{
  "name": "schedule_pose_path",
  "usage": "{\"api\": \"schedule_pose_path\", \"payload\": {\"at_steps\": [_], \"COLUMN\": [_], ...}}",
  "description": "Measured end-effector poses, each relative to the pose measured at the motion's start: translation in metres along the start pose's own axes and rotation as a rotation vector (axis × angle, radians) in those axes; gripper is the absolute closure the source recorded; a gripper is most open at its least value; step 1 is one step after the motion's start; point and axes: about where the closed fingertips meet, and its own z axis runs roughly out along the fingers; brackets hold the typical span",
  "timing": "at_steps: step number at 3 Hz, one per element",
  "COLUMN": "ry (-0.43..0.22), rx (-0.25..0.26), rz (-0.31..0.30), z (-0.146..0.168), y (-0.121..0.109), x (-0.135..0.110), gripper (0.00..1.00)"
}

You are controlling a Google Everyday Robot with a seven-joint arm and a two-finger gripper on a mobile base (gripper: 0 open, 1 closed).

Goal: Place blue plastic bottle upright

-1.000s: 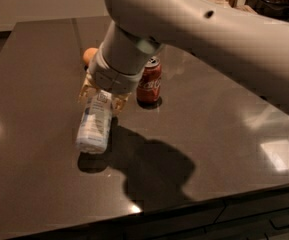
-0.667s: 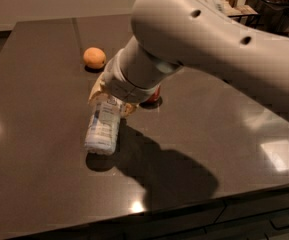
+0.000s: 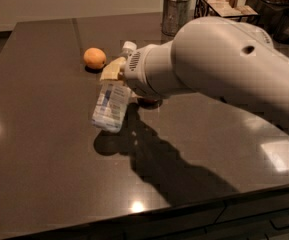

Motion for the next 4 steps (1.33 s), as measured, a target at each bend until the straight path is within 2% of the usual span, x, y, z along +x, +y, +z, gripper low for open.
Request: {"api": "schedule_pose_path", "payload": {"at_steps": [1, 2, 3, 4], "ry": [0.134, 0.235, 0.328, 0.328], "rx": [0.035, 0.034, 0.022, 0.022], "rz": [-0.02, -0.038, -0.083, -0.083], "z": [-0.011, -0.031, -0.037, -0.037], "y": [-0.008, -0.011, -0.012, -0.012], "x": [0.024, 0.039, 0.047, 0.047], "gripper": [1.0, 1.0, 1.0, 1.0]}}
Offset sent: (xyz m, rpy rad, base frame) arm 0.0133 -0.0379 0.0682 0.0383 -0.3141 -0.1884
